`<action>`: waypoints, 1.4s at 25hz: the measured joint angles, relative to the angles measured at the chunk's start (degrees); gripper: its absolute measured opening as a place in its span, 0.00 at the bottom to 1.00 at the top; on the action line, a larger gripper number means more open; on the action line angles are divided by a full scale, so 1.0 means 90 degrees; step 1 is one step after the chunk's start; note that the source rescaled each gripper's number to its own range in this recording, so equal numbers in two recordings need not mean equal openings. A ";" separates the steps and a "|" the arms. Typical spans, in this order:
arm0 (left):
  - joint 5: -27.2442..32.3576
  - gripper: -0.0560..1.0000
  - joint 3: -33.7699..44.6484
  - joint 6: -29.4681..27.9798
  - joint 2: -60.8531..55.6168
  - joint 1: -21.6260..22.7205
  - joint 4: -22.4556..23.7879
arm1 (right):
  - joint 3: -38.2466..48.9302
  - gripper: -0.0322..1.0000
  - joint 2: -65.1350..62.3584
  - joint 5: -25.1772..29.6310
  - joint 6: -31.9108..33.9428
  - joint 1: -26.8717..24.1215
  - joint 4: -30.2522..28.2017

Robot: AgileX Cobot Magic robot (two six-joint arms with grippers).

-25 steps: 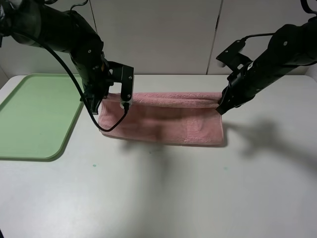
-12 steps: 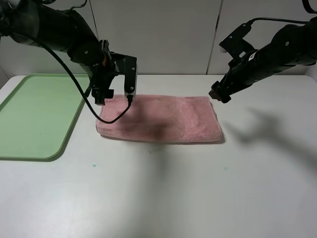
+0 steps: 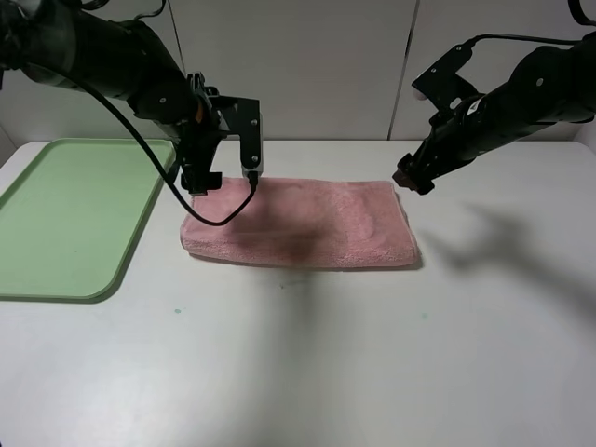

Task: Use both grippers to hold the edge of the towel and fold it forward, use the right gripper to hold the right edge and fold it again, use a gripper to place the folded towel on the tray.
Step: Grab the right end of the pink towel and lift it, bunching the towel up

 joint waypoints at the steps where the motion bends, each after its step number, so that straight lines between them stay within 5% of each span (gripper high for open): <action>1: 0.0000 0.95 0.0000 -0.0089 0.0000 0.0000 0.0000 | 0.0000 1.00 0.0000 0.0005 0.0000 0.0000 0.0000; 28: -0.0600 1.00 0.0000 -0.0370 0.0000 0.0000 -0.0164 | 0.0000 1.00 0.0000 -0.0033 0.0088 0.0000 0.0000; 35: 0.0389 1.00 0.0000 -0.0717 -0.0461 -0.0138 -0.0187 | 0.0000 1.00 0.0000 -0.0021 0.0145 0.0000 -0.0005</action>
